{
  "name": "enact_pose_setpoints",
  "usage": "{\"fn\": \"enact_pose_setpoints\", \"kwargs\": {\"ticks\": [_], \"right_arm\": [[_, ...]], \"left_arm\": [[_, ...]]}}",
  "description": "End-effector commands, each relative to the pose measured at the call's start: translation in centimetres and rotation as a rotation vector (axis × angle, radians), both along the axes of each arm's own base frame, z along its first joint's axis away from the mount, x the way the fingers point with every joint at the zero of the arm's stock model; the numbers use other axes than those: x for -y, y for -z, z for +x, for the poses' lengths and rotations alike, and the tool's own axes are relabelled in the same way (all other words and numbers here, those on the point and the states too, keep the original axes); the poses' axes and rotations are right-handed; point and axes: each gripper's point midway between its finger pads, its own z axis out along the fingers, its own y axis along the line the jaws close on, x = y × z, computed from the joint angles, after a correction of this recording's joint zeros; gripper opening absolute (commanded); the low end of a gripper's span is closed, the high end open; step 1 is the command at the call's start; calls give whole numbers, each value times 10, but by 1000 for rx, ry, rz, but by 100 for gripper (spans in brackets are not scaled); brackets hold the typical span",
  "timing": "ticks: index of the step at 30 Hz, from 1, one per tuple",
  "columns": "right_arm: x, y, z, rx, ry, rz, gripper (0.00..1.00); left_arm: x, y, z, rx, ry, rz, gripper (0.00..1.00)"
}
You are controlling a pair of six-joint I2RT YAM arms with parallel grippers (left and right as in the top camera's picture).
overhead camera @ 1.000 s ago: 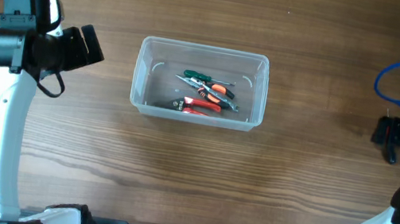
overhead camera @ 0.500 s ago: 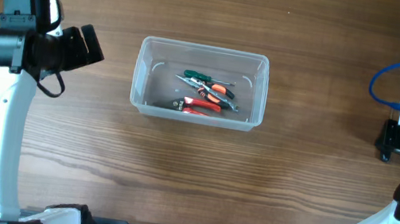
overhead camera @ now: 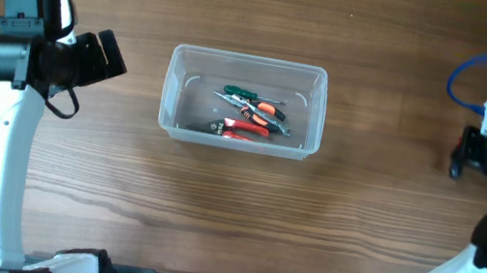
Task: Pack container
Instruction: 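Grasp the red-black small screwdriver with the right gripper, then lower the small screwdriver into the container and release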
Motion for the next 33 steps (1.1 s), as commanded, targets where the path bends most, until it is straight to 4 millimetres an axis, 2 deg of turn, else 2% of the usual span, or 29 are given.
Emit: {"fn": "enact_pose_setpoints", "kwargs": {"ticks": [1, 2, 3, 4, 5, 7, 9, 11, 12, 14, 18, 20, 22, 25, 27, 29, 30, 31, 32, 33], "right_arm": [[-71, -118, 62, 305, -293, -88, 4], [-93, -134, 68, 343, -375, -103, 4], [-131, -155, 73, 397, -521, -123, 4], [-163, -166, 73, 433, -640, -133, 4], [-205, -173, 70, 466, -789, -136, 4], [-270, -172, 58, 484, -989, -113, 4], [-338, -157, 40, 478, -1190, -77, 4], [-380, -131, 29, 446, -1310, -49, 4], [-390, -120, 28, 427, -1333, -39, 4], [-410, -85, 19, 354, -1406, 12, 4], [-423, -22, 4, 200, -1437, 127, 4], [-421, -1, 0, 137, -1414, 139, 4], [-420, 4, -1, 120, -1401, 142, 5], [-420, 2, 4, 126, -1359, 129, 12], [-417, -4, 11, 130, -1300, 97, 34], [-416, -26, 24, 178, -1226, 55, 52], [-416, -48, 36, 249, -1200, 48, 57], [-416, -70, 48, 320, -1167, 41, 82], [-411, -99, 62, 400, -1126, 30, 100], [-399, -138, 76, 504, -1089, 2, 99]], "left_arm": [[3, 0, 0, 1, 0, -15, 100], [3, 0, 0, 1, 0, -15, 100], [3, 0, 0, 1, 0, -15, 100], [3, 0, 0, 1, 0, -15, 100], [3, 0, 0, 1, 0, -15, 100], [3, 0, 0, -2, 0, -15, 100], [3, 0, 0, -2, 0, -16, 100], [3, 0, 0, -2, 0, -15, 100], [3, 0, 0, -2, 0, -16, 100], [3, 0, 0, -2, 0, -16, 100], [3, 0, 0, -2, 0, -16, 100], [3, 0, 0, -2, 0, -15, 100], [3, 0, 0, -2, 0, -16, 100], [3, 0, 0, -2, 0, -16, 100], [3, 0, 0, -2, 0, -15, 100], [3, 0, 0, -2, 4, -12, 100], [3, 0, -1, -2, 10, -7, 100], [1, 0, -1, -3, 9, 1, 100], [1, 0, 0, -2, 14, 5, 100], [1, 0, 0, -3, 32, 15, 100]]}}
